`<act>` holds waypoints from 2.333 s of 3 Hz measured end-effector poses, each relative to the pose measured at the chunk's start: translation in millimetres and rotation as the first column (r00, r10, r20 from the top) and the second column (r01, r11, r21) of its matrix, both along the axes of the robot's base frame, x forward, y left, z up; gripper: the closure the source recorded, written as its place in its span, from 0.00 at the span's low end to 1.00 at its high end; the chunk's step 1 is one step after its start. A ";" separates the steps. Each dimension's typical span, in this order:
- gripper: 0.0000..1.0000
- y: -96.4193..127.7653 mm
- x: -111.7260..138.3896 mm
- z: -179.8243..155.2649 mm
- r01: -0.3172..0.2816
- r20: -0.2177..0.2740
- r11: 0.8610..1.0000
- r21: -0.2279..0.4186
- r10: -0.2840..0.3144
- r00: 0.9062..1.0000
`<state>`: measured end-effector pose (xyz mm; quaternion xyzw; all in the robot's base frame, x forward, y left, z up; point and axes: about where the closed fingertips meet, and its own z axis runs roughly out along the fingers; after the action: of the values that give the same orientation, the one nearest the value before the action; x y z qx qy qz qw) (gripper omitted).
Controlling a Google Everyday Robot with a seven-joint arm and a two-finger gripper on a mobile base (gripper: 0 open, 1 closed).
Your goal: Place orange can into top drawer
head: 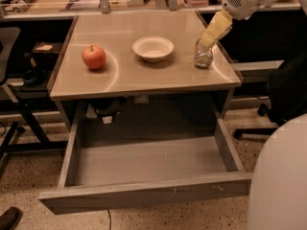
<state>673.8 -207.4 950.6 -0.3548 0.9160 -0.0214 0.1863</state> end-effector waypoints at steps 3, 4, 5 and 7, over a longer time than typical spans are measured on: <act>0.00 -2.5 60.4 -24.5 0.192 -0.010 0.981 0.005 -0.192 0.981; 0.00 -0.7 64.1 -26.4 0.188 -0.003 0.982 0.009 -0.188 0.982; 0.00 0.0 73.8 -48.0 0.207 -0.033 0.978 0.007 -0.207 0.978; 0.00 -8.6 98.9 -81.5 0.280 -0.051 0.960 -0.022 -0.281 0.958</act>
Offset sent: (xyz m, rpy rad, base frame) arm 0.0618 -0.0122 -0.0075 0.0036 0.0410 -0.2284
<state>772.8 -216.0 869.1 -0.2233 0.9614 -0.0449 0.1541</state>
